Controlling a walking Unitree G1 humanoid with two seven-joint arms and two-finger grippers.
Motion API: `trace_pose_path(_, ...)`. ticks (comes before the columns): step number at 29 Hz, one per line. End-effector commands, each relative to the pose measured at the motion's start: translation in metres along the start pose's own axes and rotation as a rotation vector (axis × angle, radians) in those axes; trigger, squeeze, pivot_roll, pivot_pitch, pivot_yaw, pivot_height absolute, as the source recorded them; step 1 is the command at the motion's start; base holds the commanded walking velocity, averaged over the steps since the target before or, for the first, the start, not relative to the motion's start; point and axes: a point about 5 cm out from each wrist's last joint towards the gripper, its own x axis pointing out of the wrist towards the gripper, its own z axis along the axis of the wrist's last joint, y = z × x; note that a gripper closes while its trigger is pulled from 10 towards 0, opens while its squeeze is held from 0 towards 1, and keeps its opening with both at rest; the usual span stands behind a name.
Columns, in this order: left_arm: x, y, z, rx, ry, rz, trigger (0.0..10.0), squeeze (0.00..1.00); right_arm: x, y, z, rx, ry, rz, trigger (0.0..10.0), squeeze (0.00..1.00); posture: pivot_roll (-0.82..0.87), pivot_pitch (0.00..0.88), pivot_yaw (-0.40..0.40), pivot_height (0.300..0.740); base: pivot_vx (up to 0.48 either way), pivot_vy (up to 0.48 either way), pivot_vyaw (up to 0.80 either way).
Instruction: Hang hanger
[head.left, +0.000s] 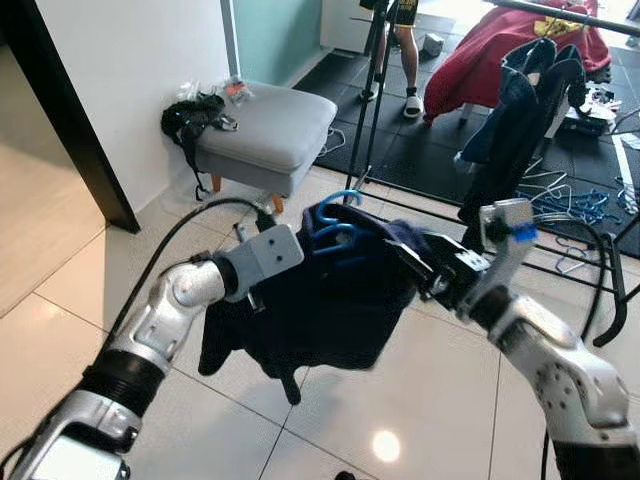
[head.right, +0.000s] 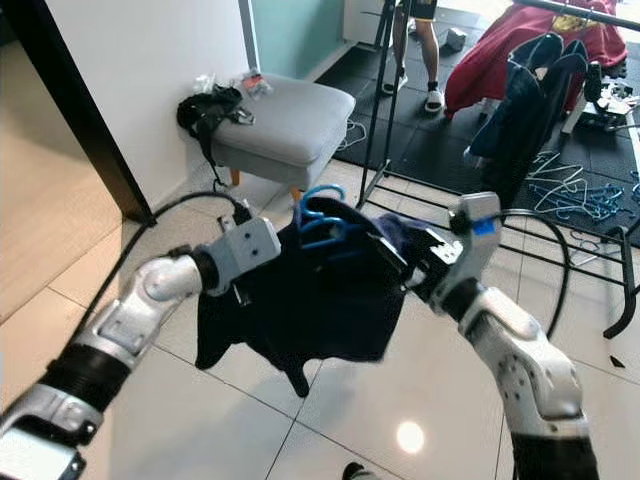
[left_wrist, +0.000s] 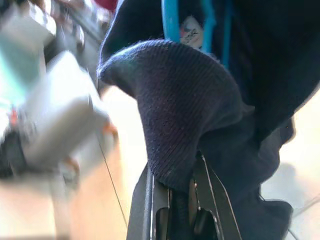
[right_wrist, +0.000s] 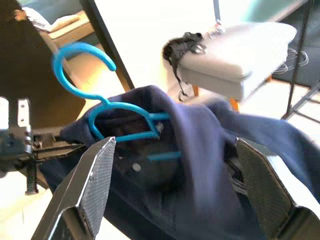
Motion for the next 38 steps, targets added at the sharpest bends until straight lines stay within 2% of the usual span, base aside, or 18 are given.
trace_pose_path(1,-0.003,0.001,-0.007,-0.056,0.023,0.073,10.0,0.00,-0.007,0.002,0.000,0.024,-0.022,-0.004,10.0,1.00,-0.06,0.174,-0.035,0.740,0.000,0.000,0.00)
trace_pose_path(3,-0.007,-0.001,-0.013,-0.107,0.036,0.134,10.0,0.00,-0.014,0.003,-0.005,0.047,-0.023,-0.013,10.0,1.00,-0.06,0.174,-0.035,0.740,0.000,0.000,0.00)
trace_pose_path(7,-0.022,0.002,-0.023,-0.264,0.033,0.353,10.0,0.00,-0.028,0.000,-0.020,0.089,-0.015,-0.081,10.0,1.00,-0.06,0.176,-0.033,0.740,0.000,0.000,-0.33)
trace_pose_path(8,-0.025,0.001,-0.024,-0.307,0.022,0.385,10.0,0.00,-0.031,-0.002,-0.024,0.108,-0.010,-0.116,10.0,0.00,-0.06,0.176,-0.032,0.740,0.000,0.000,-0.73)
trace_pose_path(9,-0.025,0.001,-0.024,-0.307,0.022,0.385,10.0,0.00,-0.031,-0.002,-0.024,0.108,-0.010,-0.116,10.0,0.00,-0.06,0.176,-0.032,0.740,0.000,0.000,-0.73)
trace_pose_path(12,-0.034,-0.011,-0.018,-0.496,-0.085,0.428,10.0,0.00,-0.043,-0.006,-0.038,0.166,-0.008,-0.216,10.0,0.00,-0.07,0.177,-0.033,0.740,0.000,0.000,-0.74)
trace_pose_path(14,-0.035,-0.013,-0.016,-0.529,-0.101,0.435,10.0,0.00,-0.046,-0.006,-0.040,0.178,-0.010,-0.229,10.0,0.00,-0.07,0.177,-0.033,0.740,0.000,0.000,-0.74)
trace_pose_path(16,-0.038,-0.035,-0.004,-0.470,-0.142,0.348,10.0,0.00,-0.052,-0.002,-0.051,0.166,0.015,-0.262,10.0,0.00,-0.07,0.180,-0.027,0.740,0.000,0.000,-0.75)
trace_pose_path(18,-0.038,-0.035,-0.004,-0.470,-0.142,0.348,10.0,0.00,-0.052,-0.002,-0.051,0.166,0.015,-0.262,10.0,0.00,-0.07,0.180,-0.027,0.740,0.000,0.000,-0.75)
trace_pose_path(19,-0.038,-0.046,0.006,-0.410,-0.181,0.274,10.0,0.00,-0.053,-0.003,-0.052,0.165,0.008,-0.280,10.0,0.00,-0.07,0.177,-0.023,0.740,0.000,0.000,-0.75)
trace_pose_path(22,-0.038,-0.046,0.006,-0.410,-0.181,0.274,10.0,0.00,-0.053,-0.003,-0.052,0.165,0.008,-0.280,10.0,0.00,-0.07,0.177,-0.023,0.740,0.000,0.000,-0.75)
trace_pose_path(23,-0.034,-0.048,0.010,-0.361,-0.198,0.225,10.0,0.00,-0.051,-0.005,-0.051,0.166,-0.002,-0.287,10.0,0.00,-0.08,0.175,-0.020,0.740,0.000,0.000,-0.74)
trace_pose_path(28,-0.031,-0.048,0.012,-0.305,-0.192,0.201,10.0,0.00,-0.050,-0.007,-0.051,0.175,-0.022,-0.305,10.0,0.00,-0.08,0.174,-0.016,0.740,0.000,0.000,-0.15)
trace_pose_path(32,-0.028,-0.044,0.010,-0.281,-0.156,0.238,10.0,0.00,-0.050,-0.009,-0.051,0.176,-0.032,-0.326,10.0,0.00,-0.09,0.174,-0.009,0.740,0.078,0.000,0.00)
trace_pose_path(38,-0.027,-0.040,0.013,-0.295,-0.142,0.286,10.0,0.00,-0.050,-0.010,-0.050,0.177,-0.050,-0.341,10.0,0.00,-0.09,0.172,0.000,0.740,0.366,0.000,0.00)
